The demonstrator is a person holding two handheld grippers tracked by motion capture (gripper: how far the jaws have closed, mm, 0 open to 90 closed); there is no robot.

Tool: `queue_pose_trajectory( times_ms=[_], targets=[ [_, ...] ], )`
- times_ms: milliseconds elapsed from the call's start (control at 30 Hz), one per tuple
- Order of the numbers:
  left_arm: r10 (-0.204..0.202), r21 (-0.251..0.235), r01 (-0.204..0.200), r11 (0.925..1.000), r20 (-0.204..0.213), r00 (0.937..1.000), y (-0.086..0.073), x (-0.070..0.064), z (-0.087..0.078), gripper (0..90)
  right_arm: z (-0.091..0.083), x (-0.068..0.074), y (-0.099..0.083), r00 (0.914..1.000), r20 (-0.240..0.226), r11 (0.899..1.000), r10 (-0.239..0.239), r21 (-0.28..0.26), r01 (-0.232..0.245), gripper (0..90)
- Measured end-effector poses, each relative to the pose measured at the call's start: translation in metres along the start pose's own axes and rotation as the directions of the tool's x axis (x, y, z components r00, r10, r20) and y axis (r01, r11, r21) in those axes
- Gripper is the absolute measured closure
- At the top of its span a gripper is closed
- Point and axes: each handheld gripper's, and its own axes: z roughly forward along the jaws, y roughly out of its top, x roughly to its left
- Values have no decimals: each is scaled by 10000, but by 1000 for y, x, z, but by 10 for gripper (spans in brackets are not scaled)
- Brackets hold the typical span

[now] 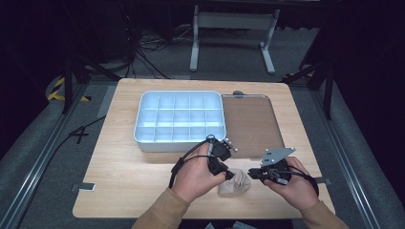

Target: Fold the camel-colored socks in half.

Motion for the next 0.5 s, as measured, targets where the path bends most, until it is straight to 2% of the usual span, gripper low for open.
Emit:
queue_pose_trajectory(
  times_ms=[33, 167, 233, 267, 433, 500],
  targets=[
    [0, 0, 0, 10000, 0, 10000, 0, 0, 0, 633, 0, 0, 0, 10000, 0, 10000, 0, 0, 0, 844],
    [-204, -320, 184, 9993, -639, 9977, -19, 7, -17, 629, 3, 8, 18, 9987, -294, 9991, -413, -148, 409, 841],
    [-381, -370, 355, 9987, -744, 9965, -26, 9, -22, 630, 8, 13, 27, 9968, -509, 9980, -617, -188, 608, 840],
    [-620, -390, 590, 9975, -796, 9949, -30, 10, -25, 630, 10, 14, 29, 9961, -563, 9975, -685, -181, 676, 840],
    [-934, -362, 899, 9953, -1098, 9896, -45, 18, -32, 629, 28, 23, 41, 9890, -1046, 9945, -1047, -11, 1051, 839],
    [-1061, -333, 1030, 9941, -1105, 9882, -48, 18, -33, 630, 30, 23, 42, 9877, -1100, 9937, -1113, 28, 1122, 838]
  ],
)
